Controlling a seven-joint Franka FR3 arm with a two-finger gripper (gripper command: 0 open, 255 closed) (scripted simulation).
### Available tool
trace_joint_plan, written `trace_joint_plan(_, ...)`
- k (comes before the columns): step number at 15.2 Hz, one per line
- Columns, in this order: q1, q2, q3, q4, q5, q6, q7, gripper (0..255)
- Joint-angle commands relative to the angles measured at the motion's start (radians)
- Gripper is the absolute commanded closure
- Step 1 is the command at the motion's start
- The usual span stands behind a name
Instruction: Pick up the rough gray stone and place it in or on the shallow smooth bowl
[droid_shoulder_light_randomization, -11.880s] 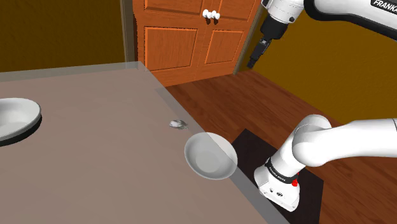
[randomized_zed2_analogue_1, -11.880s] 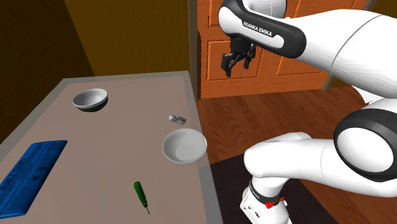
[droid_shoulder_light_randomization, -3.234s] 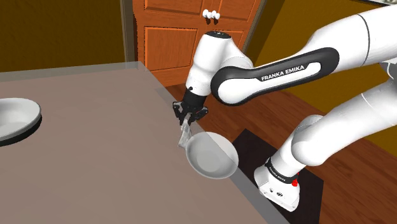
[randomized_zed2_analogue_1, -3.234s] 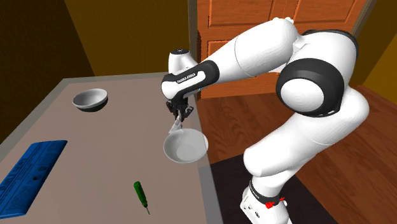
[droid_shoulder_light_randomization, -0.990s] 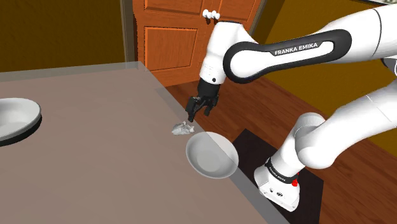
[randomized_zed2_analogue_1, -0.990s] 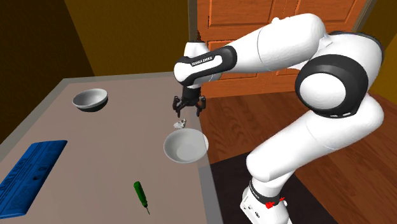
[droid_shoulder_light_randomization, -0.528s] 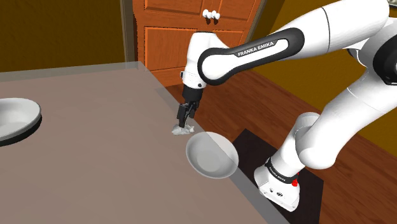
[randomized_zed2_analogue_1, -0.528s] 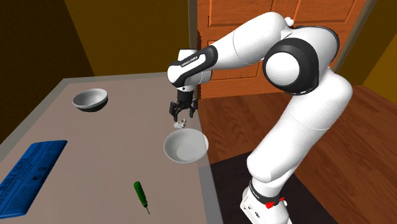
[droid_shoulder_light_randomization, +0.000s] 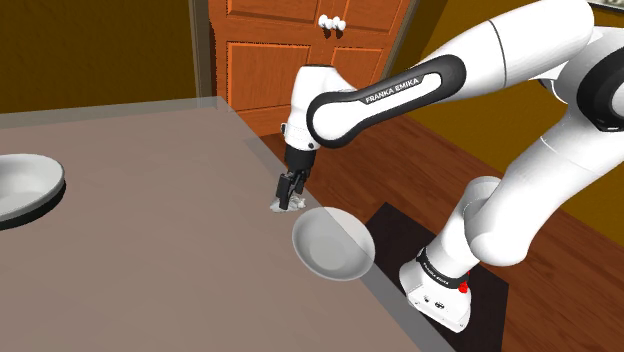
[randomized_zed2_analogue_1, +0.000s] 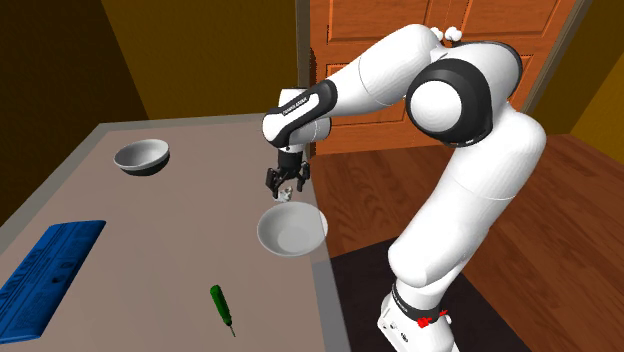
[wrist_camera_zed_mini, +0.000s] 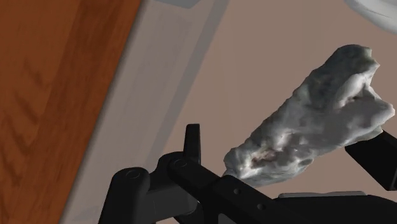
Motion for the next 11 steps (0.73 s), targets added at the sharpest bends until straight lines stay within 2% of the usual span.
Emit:
trace_joint_plan(1,0.0,0.0,0.0,-0.001,0.0,0.001,0.0,0)
trace_joint_plan(4,0.0,0.0,0.0,-0.001,0.0,0.001,0.0,0)
trace_joint_plan(5,0.0,0.0,0.0,-0.001,0.0,0.001,0.0,255)
trace_joint_plan(11,0.0,0.0,0.0,-0.001,0.0,0.001,0.0,255)
